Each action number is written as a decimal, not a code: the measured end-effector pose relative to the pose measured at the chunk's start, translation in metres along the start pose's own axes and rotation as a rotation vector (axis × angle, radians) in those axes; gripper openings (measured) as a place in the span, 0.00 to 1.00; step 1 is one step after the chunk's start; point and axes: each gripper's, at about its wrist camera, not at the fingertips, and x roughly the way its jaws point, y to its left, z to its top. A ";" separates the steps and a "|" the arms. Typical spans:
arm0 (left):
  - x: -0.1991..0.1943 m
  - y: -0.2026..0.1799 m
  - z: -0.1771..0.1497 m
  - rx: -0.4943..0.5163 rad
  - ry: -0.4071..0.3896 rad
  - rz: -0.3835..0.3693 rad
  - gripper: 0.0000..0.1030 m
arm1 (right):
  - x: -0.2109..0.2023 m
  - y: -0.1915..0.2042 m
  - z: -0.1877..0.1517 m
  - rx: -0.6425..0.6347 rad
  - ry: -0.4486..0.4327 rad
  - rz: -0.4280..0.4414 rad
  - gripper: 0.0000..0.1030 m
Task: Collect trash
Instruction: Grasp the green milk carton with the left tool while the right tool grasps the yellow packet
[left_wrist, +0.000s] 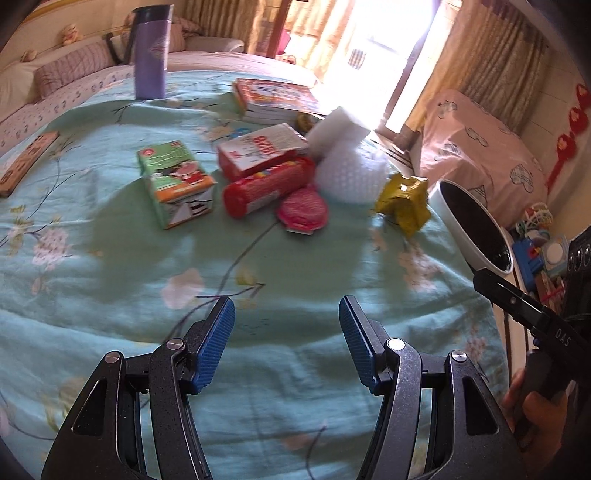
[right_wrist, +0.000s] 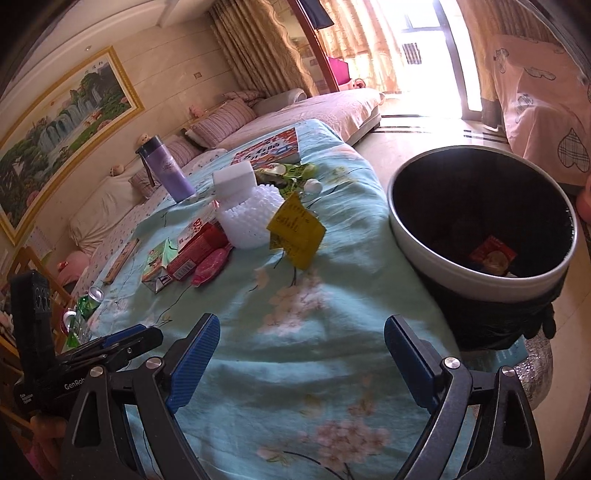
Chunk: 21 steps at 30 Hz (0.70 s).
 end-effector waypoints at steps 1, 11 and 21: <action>0.000 0.004 0.001 -0.013 0.000 0.007 0.58 | 0.002 0.002 0.001 -0.003 0.000 0.000 0.89; 0.000 0.037 0.014 -0.089 -0.031 0.068 0.64 | 0.017 0.013 0.013 -0.014 0.000 0.012 0.89; 0.017 0.056 0.049 -0.140 -0.035 0.118 0.65 | 0.037 0.016 0.025 -0.026 0.012 0.003 0.89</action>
